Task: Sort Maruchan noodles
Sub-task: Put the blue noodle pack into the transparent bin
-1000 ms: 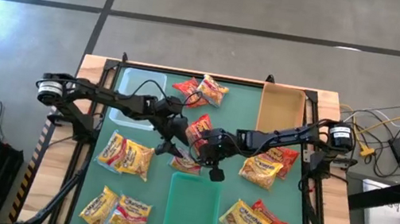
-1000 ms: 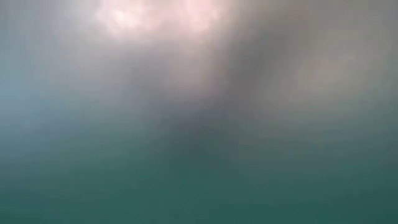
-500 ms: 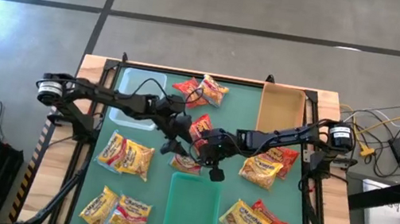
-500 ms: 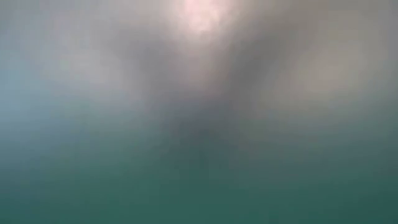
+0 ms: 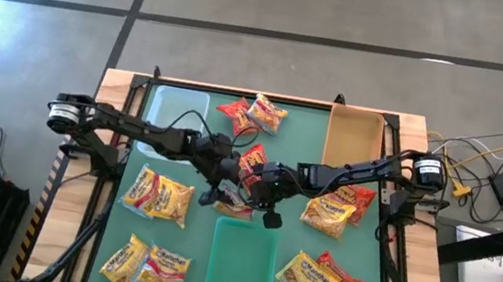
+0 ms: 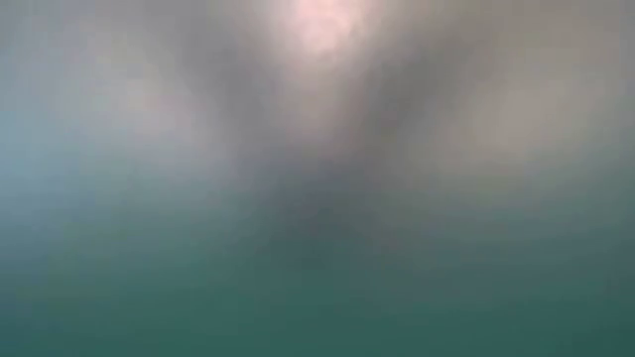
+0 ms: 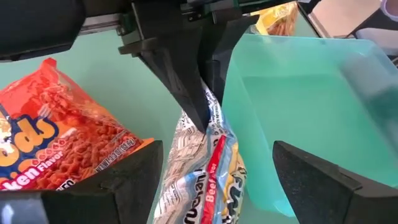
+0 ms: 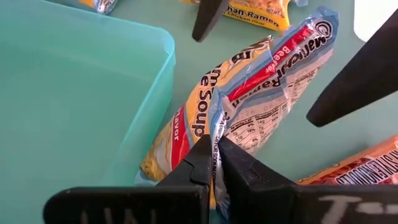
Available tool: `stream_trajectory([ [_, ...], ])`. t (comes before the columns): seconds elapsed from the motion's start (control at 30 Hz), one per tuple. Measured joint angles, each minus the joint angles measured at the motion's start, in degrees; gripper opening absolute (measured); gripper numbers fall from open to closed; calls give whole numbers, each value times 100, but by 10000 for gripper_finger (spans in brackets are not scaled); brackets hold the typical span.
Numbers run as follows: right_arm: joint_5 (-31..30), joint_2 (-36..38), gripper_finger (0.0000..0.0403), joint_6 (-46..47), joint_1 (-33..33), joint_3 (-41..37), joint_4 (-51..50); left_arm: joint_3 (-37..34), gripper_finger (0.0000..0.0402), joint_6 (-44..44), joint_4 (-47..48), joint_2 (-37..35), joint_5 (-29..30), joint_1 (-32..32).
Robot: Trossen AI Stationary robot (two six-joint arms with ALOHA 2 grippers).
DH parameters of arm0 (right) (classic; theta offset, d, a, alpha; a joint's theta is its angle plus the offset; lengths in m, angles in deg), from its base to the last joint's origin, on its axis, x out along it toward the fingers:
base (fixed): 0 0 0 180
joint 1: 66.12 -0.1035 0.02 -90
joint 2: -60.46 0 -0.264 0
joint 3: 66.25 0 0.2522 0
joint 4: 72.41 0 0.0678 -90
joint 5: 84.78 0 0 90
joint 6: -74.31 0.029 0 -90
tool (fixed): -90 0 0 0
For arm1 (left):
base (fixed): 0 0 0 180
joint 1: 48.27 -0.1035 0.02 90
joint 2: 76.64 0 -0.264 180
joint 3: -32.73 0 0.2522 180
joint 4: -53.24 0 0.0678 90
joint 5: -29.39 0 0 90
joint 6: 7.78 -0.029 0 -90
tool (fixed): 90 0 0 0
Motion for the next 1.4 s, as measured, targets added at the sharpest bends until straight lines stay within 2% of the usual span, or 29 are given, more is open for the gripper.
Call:
stream_trajectory([
  [0.43, 2, 0, 8, -3, 0, 28, 256, -15, 286, 142, 55, 608, 0, 32],
  [0.83, 0, 0, 8, -7, 0, 28, 278, -15, 278, 242, 137, 654, -2, 39],
  [0.97, 0, 0, 8, 9, 0, 28, 255, -15, 249, 304, 138, 654, -2, 39],
  [1.13, 0, 88, 9, 213, 2, 28, 149, -15, 188, 363, 139, 654, -2, 39],
  [1.4, -2, 817, 9, 250, 15, 28, -490, -15, 90, 349, 144, 654, 0, 39],
])
